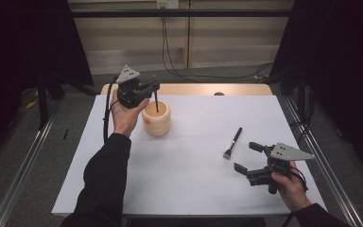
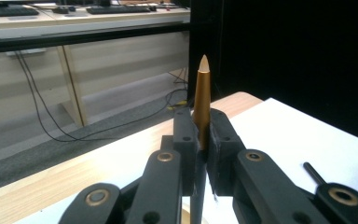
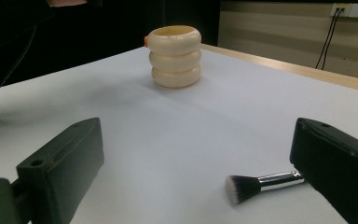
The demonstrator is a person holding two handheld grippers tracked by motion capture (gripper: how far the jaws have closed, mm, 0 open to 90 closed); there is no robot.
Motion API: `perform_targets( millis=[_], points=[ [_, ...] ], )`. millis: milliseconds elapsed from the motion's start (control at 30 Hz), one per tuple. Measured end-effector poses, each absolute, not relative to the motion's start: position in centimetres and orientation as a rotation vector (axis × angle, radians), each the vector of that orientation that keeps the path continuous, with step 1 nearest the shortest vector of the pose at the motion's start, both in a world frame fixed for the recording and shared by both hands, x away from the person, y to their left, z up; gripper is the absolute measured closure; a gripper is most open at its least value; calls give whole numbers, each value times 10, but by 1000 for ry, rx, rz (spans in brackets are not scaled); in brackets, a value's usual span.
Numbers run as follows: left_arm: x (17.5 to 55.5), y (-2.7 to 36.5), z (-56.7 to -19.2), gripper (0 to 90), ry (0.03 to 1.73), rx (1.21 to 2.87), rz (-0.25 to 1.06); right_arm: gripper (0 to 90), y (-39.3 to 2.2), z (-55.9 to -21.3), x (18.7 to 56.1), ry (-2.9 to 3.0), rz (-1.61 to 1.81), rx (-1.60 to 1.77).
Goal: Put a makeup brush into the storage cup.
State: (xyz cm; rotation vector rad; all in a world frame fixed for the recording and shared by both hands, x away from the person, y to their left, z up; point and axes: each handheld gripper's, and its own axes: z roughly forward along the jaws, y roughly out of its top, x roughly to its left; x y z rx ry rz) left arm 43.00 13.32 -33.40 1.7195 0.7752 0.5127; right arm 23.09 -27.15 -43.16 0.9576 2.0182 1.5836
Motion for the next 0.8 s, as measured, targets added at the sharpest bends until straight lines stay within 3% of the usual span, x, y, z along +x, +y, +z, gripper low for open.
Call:
perform_targets(
  millis=[800],
  points=[
    [436,137,-369,837,845,1737,465,28,-272,-432,231,2013,1588,949]
  ],
)
